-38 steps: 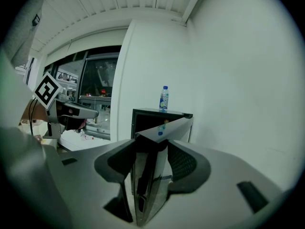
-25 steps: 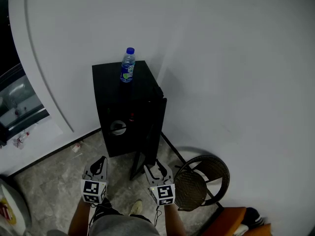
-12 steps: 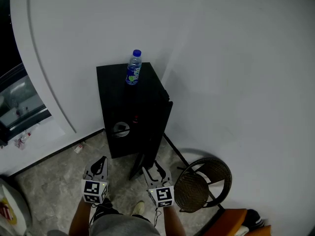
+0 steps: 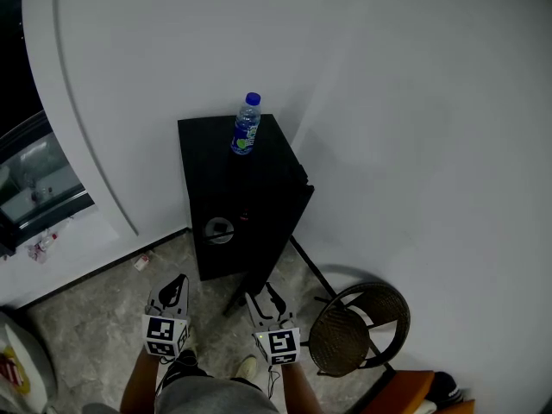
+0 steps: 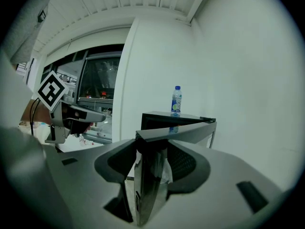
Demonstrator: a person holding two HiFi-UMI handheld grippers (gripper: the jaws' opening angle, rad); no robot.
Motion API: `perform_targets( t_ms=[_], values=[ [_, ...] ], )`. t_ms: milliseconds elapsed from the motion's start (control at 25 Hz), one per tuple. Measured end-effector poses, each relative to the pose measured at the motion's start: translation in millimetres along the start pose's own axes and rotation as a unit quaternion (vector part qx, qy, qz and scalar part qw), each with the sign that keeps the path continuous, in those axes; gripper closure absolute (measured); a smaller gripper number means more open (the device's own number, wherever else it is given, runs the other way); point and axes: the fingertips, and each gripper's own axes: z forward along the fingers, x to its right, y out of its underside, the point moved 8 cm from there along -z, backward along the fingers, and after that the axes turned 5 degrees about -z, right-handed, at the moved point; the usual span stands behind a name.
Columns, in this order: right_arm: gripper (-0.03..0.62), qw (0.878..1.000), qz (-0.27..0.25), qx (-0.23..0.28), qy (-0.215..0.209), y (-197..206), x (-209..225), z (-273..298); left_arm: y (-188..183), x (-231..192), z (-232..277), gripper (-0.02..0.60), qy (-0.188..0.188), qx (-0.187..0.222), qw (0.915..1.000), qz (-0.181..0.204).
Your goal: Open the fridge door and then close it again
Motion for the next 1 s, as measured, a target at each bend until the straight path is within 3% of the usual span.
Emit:
perform_targets(
  t_ms=[600, 1000],
  values=[
    [0.378, 1.000, -0.001, 0.004, -0.007, -12.4, -18.6, 39.3, -7.1, -35.9, 18.2, 0.569, -0.002, 0.001, 1.0000, 0.000],
    [0.381, 1.000, 0.011, -0.003, 0.011, -21.5, -32.1, 68.1, -19.0, -60.3, 34.3, 0.569, 0.005, 0.005, 1.0000, 0.003]
  ],
)
